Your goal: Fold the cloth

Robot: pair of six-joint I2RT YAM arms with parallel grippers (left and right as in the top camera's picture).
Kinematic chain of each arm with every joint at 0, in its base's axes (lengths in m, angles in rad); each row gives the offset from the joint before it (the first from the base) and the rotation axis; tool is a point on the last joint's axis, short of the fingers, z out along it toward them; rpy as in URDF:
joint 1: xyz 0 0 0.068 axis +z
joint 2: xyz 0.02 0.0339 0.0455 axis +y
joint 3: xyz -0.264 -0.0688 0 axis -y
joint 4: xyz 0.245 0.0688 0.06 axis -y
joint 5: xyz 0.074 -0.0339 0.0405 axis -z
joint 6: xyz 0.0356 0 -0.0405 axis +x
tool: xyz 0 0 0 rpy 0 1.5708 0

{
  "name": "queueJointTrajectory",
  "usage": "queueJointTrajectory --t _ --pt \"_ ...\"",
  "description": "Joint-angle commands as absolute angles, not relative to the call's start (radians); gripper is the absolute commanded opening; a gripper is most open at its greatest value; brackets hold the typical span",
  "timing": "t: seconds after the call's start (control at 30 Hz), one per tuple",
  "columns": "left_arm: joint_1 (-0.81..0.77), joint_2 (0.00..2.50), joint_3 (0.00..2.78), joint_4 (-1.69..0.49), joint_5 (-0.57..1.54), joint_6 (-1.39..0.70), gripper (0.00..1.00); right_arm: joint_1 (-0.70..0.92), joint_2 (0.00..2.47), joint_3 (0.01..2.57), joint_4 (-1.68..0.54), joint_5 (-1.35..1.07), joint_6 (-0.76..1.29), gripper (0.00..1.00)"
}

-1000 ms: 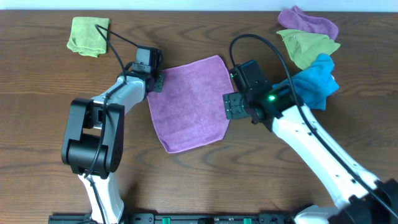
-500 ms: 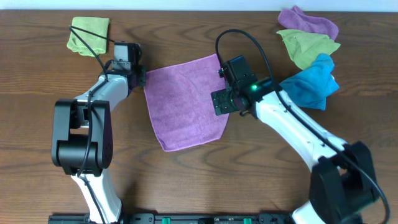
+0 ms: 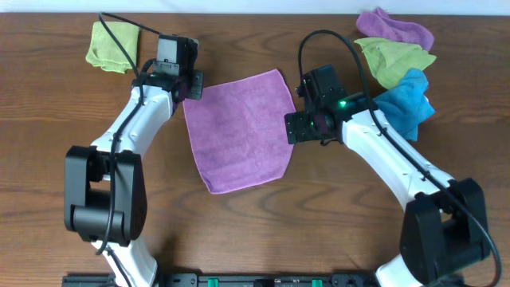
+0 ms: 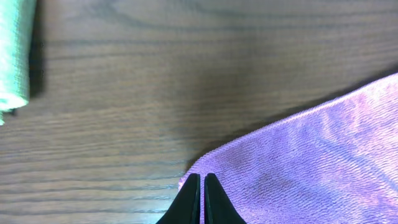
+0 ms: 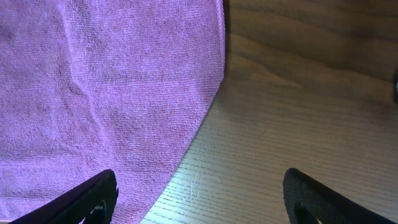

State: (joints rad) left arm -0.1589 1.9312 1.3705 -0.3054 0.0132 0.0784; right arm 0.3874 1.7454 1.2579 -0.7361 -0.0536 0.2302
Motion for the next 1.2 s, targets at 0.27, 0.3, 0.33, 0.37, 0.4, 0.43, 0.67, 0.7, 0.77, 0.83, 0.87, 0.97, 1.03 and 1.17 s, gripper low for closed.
queueJointTrajectory --t 0.27,0.3,0.33,0.37,0.4,0.43,0.67,0.7,0.77,0.83,0.87,0.97,1.03,1.17 --pt "-0.157 2.066 1.368 -0.337 0.091 0.041 0.06 0.387 1.729 1.254 -0.735 -0.059 0.219 0.88" --pt "-0.157 2.073 1.368 -0.336 0.083 0.041 0.06 0.387 1.729 1.254 -0.735 -0.056 0.219 0.88" --pt "-0.157 2.085 1.368 -0.332 0.064 0.041 0.06 0.386 1.729 1.254 -0.734 -0.056 0.212 0.88" --pt "-0.157 2.092 1.368 -0.329 0.054 0.041 0.06 0.386 1.729 1.254 -0.734 -0.056 0.210 0.88" --pt "-0.157 2.106 1.368 -0.322 0.043 0.042 0.06 0.386 1.729 1.254 -0.734 -0.056 0.204 0.89" --pt "-0.157 2.119 1.368 -0.316 0.041 0.043 0.06 0.386 1.729 1.254 -0.734 -0.055 0.204 0.89" --pt "-0.154 2.168 1.368 -0.284 0.041 0.051 0.06 0.375 1.743 1.254 -0.733 -0.053 0.200 0.94" --pt "-0.148 2.169 1.368 -0.273 0.041 0.061 0.06 0.366 1.755 1.254 -0.729 -0.066 0.200 0.95" --pt "-0.134 2.169 1.369 -0.256 0.038 0.072 0.05 0.350 1.784 1.254 -0.709 -0.129 0.194 0.95" --pt "-0.117 2.169 1.372 -0.248 0.023 0.084 0.06 0.334 1.818 1.254 -0.680 -0.210 0.185 0.95" --pt "-0.109 2.169 1.372 -0.241 0.018 0.101 0.06 0.327 1.834 1.254 -0.667 -0.244 0.185 0.94" --pt "-0.075 2.169 1.373 -0.216 0.020 0.139 0.06 0.314 1.912 1.254 -0.609 -0.368 0.184 0.92" --pt "-0.058 2.169 1.373 -0.197 0.046 0.150 0.06 0.316 1.950 1.254 -0.570 -0.387 0.185 0.91" --pt "-0.052 2.169 1.373 -0.189 0.058 0.154 0.06 0.317 1.983 1.254 -0.476 -0.409 0.185 0.93"
